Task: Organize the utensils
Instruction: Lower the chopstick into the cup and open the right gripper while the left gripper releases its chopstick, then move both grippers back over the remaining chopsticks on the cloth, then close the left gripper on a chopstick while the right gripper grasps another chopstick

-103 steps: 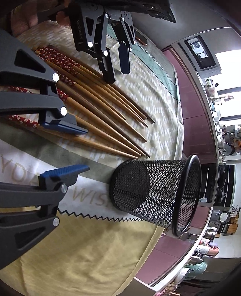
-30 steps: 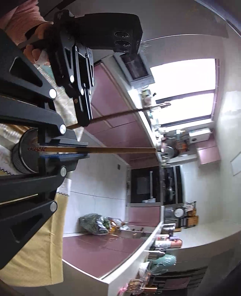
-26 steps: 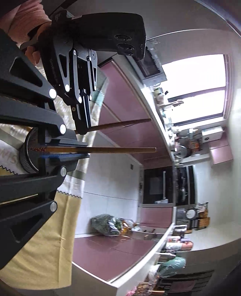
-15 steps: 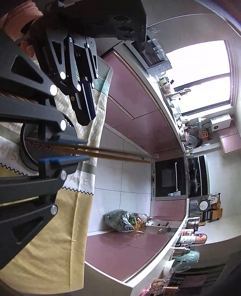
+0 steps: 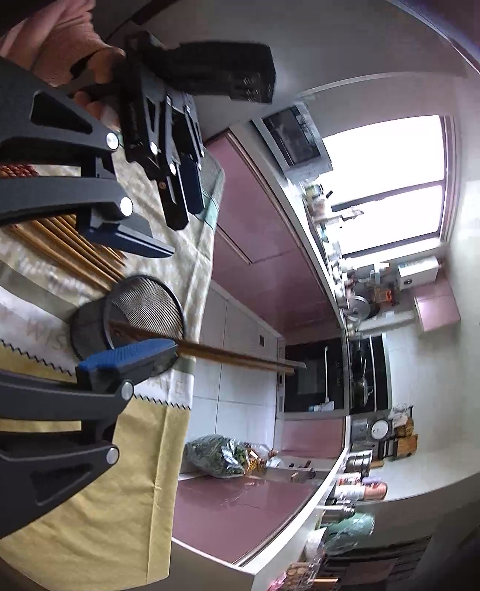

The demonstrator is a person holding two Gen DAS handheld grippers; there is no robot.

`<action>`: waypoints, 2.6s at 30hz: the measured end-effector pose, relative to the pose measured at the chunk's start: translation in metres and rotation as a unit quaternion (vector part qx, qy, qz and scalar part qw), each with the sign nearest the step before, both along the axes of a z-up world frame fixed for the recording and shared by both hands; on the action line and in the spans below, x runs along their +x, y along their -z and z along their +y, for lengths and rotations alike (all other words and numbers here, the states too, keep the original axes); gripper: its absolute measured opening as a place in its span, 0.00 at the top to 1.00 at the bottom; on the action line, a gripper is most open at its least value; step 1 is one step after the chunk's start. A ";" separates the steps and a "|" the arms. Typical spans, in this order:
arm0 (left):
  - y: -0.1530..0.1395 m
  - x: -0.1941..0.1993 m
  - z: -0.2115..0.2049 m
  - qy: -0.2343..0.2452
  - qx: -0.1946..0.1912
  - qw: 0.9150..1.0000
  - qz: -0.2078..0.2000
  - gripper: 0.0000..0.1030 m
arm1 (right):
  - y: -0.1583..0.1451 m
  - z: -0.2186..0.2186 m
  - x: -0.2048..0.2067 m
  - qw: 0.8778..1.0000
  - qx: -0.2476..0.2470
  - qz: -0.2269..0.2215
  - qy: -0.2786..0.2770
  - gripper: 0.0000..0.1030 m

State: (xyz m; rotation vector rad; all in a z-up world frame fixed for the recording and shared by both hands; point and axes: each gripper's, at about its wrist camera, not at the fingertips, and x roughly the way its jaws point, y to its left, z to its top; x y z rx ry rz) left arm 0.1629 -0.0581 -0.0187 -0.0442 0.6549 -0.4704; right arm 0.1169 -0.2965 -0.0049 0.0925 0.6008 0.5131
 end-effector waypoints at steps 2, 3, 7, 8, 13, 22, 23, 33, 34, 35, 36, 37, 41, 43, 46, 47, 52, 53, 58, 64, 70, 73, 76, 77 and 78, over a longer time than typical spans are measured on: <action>0.010 -0.010 0.010 -0.008 0.013 1.000 0.007 0.46 | 0.008 0.007 -0.010 1.000 -0.008 0.010 -0.011 0.52; 0.014 -0.014 0.014 -0.010 0.017 1.000 0.012 0.46 | 0.013 0.011 -0.015 1.000 -0.013 0.017 -0.015 0.52; 0.039 -0.034 0.028 -0.012 0.039 0.999 0.036 0.46 | 0.035 0.025 -0.026 0.998 -0.021 0.052 -0.029 0.52; 0.046 -0.038 0.030 -0.013 0.046 0.998 0.040 0.46 | 0.042 0.029 -0.028 0.997 -0.023 0.060 -0.030 0.52; 0.073 -0.055 0.031 -0.014 0.054 0.996 0.069 0.46 | 0.072 0.045 -0.035 0.994 -0.027 0.102 -0.034 0.52; 0.102 -0.069 0.028 -0.007 0.071 0.992 0.106 0.49 | 0.098 0.062 -0.038 0.989 -0.046 0.135 -0.029 0.52; 0.104 -0.070 0.028 -0.006 0.072 0.992 0.107 0.49 | 0.099 0.063 -0.039 0.989 -0.048 0.136 -0.028 0.52; 0.107 -0.070 0.028 -0.003 0.070 0.991 0.117 0.52 | 0.105 0.069 -0.040 0.988 -0.060 0.137 -0.021 0.52; 0.108 -0.070 0.028 -0.003 0.070 0.991 0.118 0.53 | 0.105 0.071 -0.040 0.988 -0.065 0.135 -0.020 0.52; 0.108 -0.069 0.028 -0.003 0.071 0.991 0.118 0.53 | 0.105 0.073 -0.039 0.988 -0.067 0.135 -0.020 0.52; 0.108 -0.069 0.028 -0.003 0.071 0.990 0.118 0.53 | 0.105 0.074 -0.039 0.988 -0.069 0.135 -0.020 0.52; 0.108 -0.068 0.029 -0.004 0.071 0.990 0.118 0.53 | 0.105 0.075 -0.039 0.988 -0.070 0.135 -0.020 0.52; 0.109 -0.067 0.029 -0.003 0.072 0.990 0.118 0.54 | 0.106 0.079 -0.038 0.988 -0.077 0.133 -0.019 0.52; 0.109 -0.065 0.028 -0.003 0.071 0.990 0.118 0.54 | 0.106 0.081 -0.038 0.988 -0.081 0.132 -0.020 0.52; 0.109 -0.062 0.026 -0.005 0.073 0.990 0.117 0.54 | 0.107 0.084 -0.037 0.987 -0.086 0.133 -0.021 0.52; 0.109 -0.061 0.026 -0.005 0.073 0.990 0.117 0.53 | 0.108 0.084 -0.037 0.987 -0.088 0.133 -0.021 0.52; 0.109 -0.057 0.025 -0.003 0.076 0.990 0.115 0.54 | 0.110 0.087 -0.036 0.986 -0.102 0.132 -0.018 0.53; 0.110 -0.057 0.026 -0.003 0.075 0.990 0.116 0.55 | 0.110 0.087 -0.036 0.986 -0.103 0.133 -0.018 0.53; 0.111 -0.055 0.030 -0.003 0.073 0.990 0.120 0.62 | 0.112 0.083 -0.035 0.985 -0.105 0.134 -0.012 0.55; 0.111 -0.056 0.030 0.000 0.081 0.990 0.117 0.63 | 0.113 0.080 -0.034 0.984 -0.112 0.136 -0.010 0.59; 0.110 -0.053 0.026 0.000 0.091 0.989 0.117 0.64 | 0.112 0.083 -0.033 0.982 -0.126 0.138 -0.008 0.63; 0.110 -0.049 0.024 0.001 0.099 0.988 0.117 0.71 | 0.112 0.084 -0.031 0.981 -0.137 0.139 -0.006 0.71; 0.110 -0.044 0.026 0.002 0.098 0.988 0.122 0.77 | 0.112 0.082 -0.028 0.980 -0.135 0.143 -0.003 0.74; 0.110 -0.042 0.027 0.003 0.096 0.987 0.125 0.78 | 0.112 0.081 -0.027 0.980 -0.135 0.144 -0.003 0.74; 0.110 -0.041 0.027 0.003 0.095 0.987 0.127 0.78 | 0.112 0.082 -0.026 0.980 -0.136 0.145 -0.003 0.74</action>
